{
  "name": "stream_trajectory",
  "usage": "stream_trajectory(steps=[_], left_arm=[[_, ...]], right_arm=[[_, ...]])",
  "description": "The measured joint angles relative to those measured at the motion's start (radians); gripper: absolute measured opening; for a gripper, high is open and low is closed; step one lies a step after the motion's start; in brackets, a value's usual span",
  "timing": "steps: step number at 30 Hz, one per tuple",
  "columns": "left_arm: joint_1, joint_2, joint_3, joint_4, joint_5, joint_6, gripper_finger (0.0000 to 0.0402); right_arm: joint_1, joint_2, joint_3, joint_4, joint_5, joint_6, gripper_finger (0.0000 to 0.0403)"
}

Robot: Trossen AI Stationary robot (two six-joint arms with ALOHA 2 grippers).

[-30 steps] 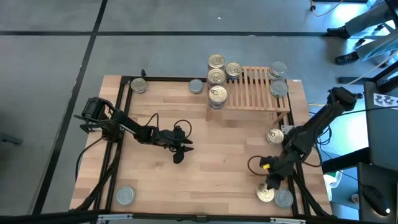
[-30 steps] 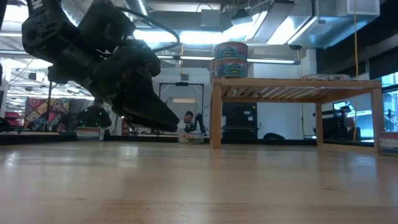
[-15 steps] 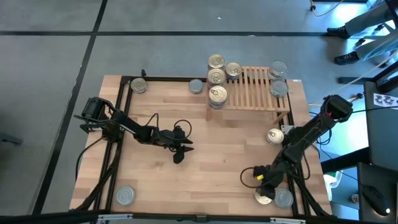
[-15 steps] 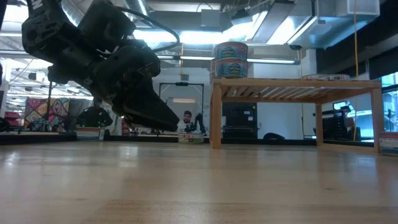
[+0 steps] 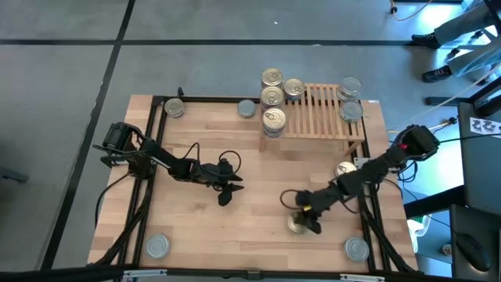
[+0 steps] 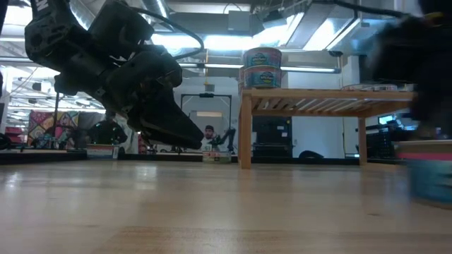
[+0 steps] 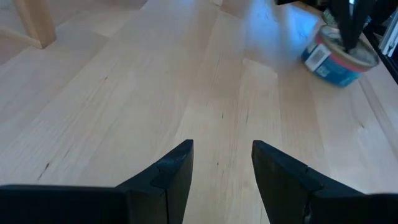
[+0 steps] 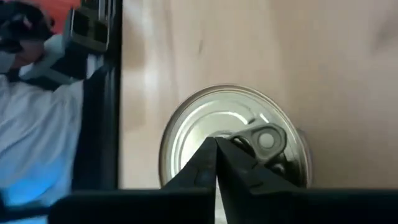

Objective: Stack canned seafood by type on shelf
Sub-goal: Stack the blue-pink tuna can on top of the blue-pink tuna can on the shelf

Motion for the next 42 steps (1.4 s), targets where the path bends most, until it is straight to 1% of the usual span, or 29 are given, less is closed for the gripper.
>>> stream_trajectory(steps=[4, 7, 11, 15, 18, 21, 23, 26, 29, 33, 37, 42], left_arm=[[0.0, 0.0, 0.0, 0.0, 0.0, -0.001, 0.0162], [-0.002, 0.0, 0.0, 0.001, 0.0, -0.002, 0.0162], [-0.002, 0.0, 0.008, 0.007, 0.0, 0.003, 0.0161], [-0.013, 0.0, 0.027, 0.009, -0.001, 0.047, 0.0161], [-0.03, 0.0, 0.042, 0.052, -0.001, 0.101, 0.0161], [-0.044, 0.0, 0.069, 0.107, -0.001, 0.153, 0.0161], [-0.053, 0.0, 0.102, 0.109, -0.002, 0.194, 0.0161], [-0.065, 0.024, 0.163, 0.104, -0.002, 0.262, 0.0161], [-0.071, 0.069, 0.234, 0.1, -0.001, 0.326, 0.0162], [-0.07, 0.144, 0.333, 0.101, 0.0, 0.382, 0.0162], [-0.059, 0.217, 0.436, 0.064, 0.0, 0.403, 0.0162], [-0.056, 0.262, 0.526, -0.129, 0.0, 0.413, 0.0162]], right_arm=[[-0.075, 0.046, -0.001, 0.103, 0.032, -0.181, 0.0011], [-0.119, 0.076, -0.001, 0.151, 0.034, -0.278, 0.0012], [-0.164, 0.118, -0.002, 0.241, 0.076, -0.409, 0.0012], [-0.188, 0.149, -0.004, 0.355, 0.137, -0.571, 0.0012], [-0.186, 0.158, -0.008, 0.417, 0.213, -0.731, 0.0012], [-0.184, 0.142, 0.012, 0.437, 0.239, -0.863, 0.0012], [-0.166, 0.112, 0.015, 0.438, 0.243, -0.928, 0.0012], [-0.125, 0.03, 0.016, 0.383, 0.285, -1.014, 0.0012], [-0.077, -0.071, 0.017, 0.259, 0.368, -1.038, 0.0012], [-0.018, -0.182, 0.017, 0.081, 0.454, -1.016, 0.0012], [-0.007, -0.24, 0.017, -0.031, 0.459, -0.899, 0.0012], [-0.024, -0.255, 0.026, -0.028, 0.452, -0.768, 0.0013]])
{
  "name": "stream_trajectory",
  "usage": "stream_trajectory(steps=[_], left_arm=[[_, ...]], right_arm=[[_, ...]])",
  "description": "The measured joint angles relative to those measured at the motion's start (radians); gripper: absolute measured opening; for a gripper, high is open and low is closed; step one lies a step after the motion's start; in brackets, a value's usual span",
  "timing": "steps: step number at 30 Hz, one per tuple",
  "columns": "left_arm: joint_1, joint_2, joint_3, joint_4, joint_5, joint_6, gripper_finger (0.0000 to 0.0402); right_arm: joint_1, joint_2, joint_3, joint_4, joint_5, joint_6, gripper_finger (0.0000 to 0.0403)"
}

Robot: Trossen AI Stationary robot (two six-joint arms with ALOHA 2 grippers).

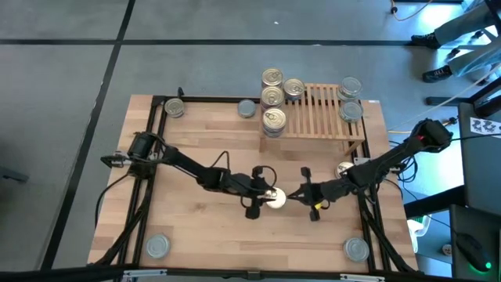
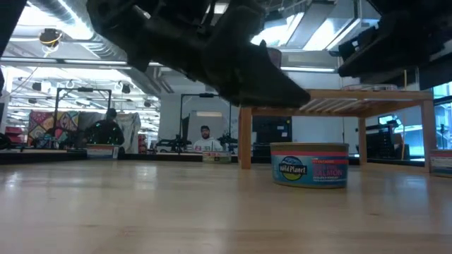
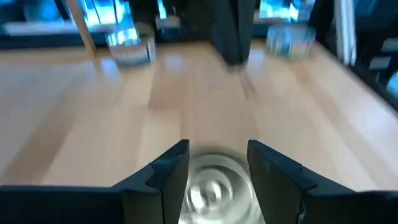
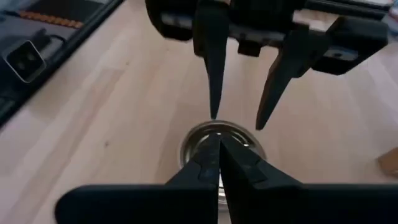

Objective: Stack canned seafood by type on shelf
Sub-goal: Stack the blue-pink tuna can on top of the blue-pink tuna can on the shelf

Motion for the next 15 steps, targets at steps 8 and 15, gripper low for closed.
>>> stream_trajectory(steps=[8, 15], left_arm=[[-0.001, 0.002, 0.008, -0.042, 0.029, -0.045, 0.0162], [0.0, 0.002, 0.008, -0.047, 0.045, -0.011, 0.0162]], right_arm=[[-0.01, 0.036, 0.001, 0.022, -0.011, 0.057, 0.0131], [-0.01, 0.085, 0.002, 0.055, -0.005, 0.063, 0.0282]])
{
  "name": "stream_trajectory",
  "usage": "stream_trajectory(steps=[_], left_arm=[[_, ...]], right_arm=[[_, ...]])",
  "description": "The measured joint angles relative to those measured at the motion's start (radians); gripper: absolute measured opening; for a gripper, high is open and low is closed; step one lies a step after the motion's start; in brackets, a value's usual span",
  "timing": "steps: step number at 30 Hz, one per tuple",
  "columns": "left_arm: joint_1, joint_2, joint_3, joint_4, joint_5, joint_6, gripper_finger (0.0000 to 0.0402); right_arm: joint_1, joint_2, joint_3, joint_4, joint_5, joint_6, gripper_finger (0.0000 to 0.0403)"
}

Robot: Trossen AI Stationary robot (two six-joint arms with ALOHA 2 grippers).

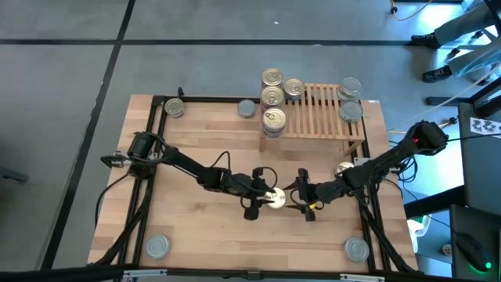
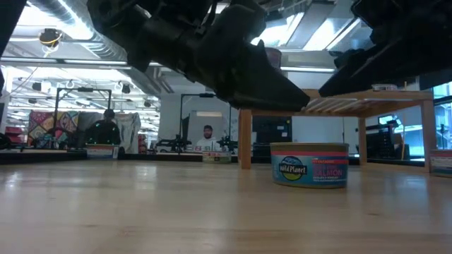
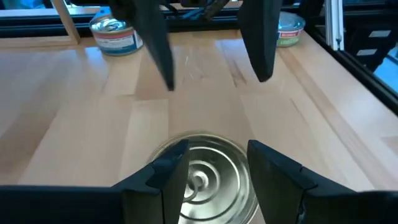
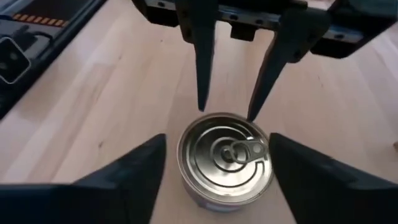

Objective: Stack canned seafood by type on shelf
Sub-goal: Stack the blue-pink tuna can on top of the blue-pink tuna can on the shelf

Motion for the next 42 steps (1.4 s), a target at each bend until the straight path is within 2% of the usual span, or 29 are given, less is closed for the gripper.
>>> stream_trajectory(steps=[4, 8, 12, 17, 27, 32, 36, 39, 42], left_arm=[[0.0, 0.0, 0.0, -0.024, 0.0, 0.023, 0.0162], [0.002, 0.03, 0.0, 0.004, 0.002, 0.049, 0.0162], [0.008, 0.08, -0.001, 0.045, 0.018, 0.045, 0.0162], [0.008, 0.077, -0.001, 0.073, 0.018, 0.048, 0.0162], [0.043, 0.121, 0.003, 0.061, 0.021, 0.06, 0.0162], [0.069, 0.166, 0.006, 0.083, 0.08, -0.002, 0.0162], [0.079, 0.183, 0.005, 0.096, 0.085, -0.053, 0.0162], [0.088, 0.185, -0.008, 0.114, 0.09, -0.115, 0.0162], [0.098, 0.185, -0.021, 0.142, 0.094, -0.173, 0.0161]], right_arm=[[0.0, 0.002, 0.0, 0.006, 0.005, 0.044, 0.0324], [0.0, 0.003, 0.0, 0.034, 0.005, 0.04, 0.034], [0.0, 0.002, 0.0, 0.043, 0.007, 0.026, 0.0342], [0.0, 0.002, 0.0, 0.042, 0.013, 0.015, 0.0342], [0.0, 0.002, 0.0, 0.036, -0.005, 0.003, 0.0342], [0.002, 0.041, 0.0, 0.027, -0.039, -0.046, 0.0342], [0.002, 0.113, 0.0, 0.019, -0.056, -0.11, 0.0342], [0.005, 0.161, 0.0, 0.013, -0.053, -0.148, 0.0342], [0.028, 0.188, 0.004, 0.007, -0.001, -0.185, 0.0342]])
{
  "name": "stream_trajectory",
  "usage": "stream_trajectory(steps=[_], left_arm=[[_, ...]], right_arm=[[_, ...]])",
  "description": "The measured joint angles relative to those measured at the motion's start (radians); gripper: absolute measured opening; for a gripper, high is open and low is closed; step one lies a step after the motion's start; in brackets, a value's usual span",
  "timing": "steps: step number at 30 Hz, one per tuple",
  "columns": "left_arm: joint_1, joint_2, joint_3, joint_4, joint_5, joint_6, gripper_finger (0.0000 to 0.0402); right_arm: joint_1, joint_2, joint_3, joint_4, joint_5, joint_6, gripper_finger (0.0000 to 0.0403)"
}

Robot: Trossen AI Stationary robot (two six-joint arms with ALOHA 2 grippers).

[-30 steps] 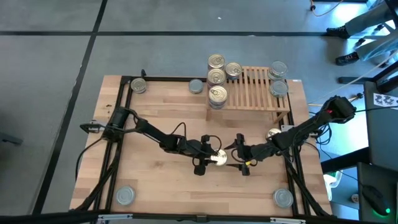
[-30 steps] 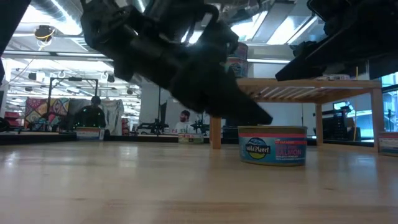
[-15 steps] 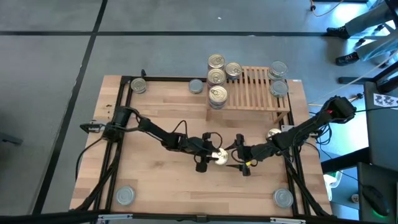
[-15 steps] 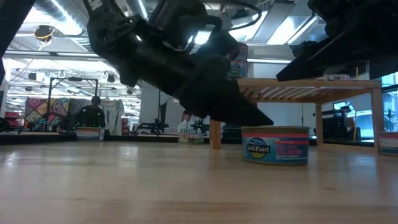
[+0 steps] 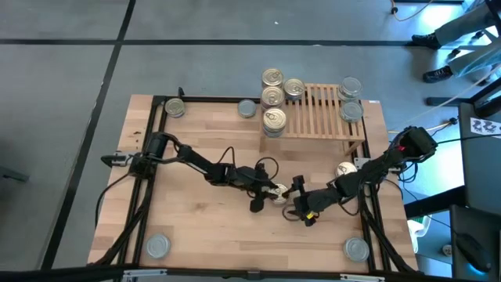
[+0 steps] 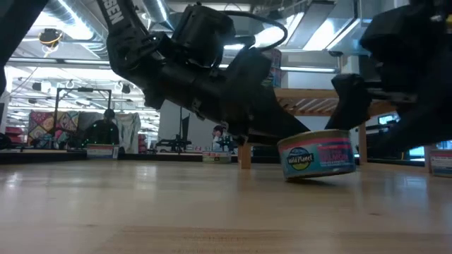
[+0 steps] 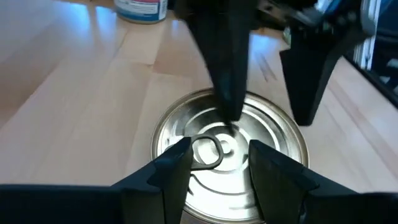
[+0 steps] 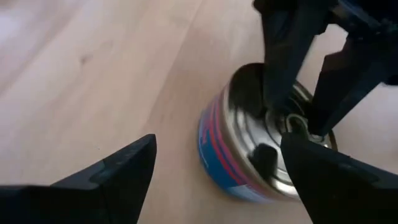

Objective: Stack canned seafood by type on shelf
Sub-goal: Stack the blue-pink tuna can on top of the blue-pink tuna can on the shelf

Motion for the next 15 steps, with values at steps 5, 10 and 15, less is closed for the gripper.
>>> stream_trajectory(steps=[5, 10, 15], left_arm=[[0.009, 0.0, -0.007, 0.018, 0.004, -0.058, 0.0161], [0.01, 0.003, -0.009, 0.036, 0.006, -0.083, 0.0161], [0.01, 0.003, -0.009, 0.036, 0.006, -0.103, 0.0162]], right_arm=[[0.069, 0.002, 0.031, -0.036, 0.182, -0.109, 0.0342], [0.1, 0.031, 0.031, -0.043, 0.282, -0.212, 0.0342], [0.104, 0.115, 0.032, -0.007, 0.353, -0.297, 0.0342]])
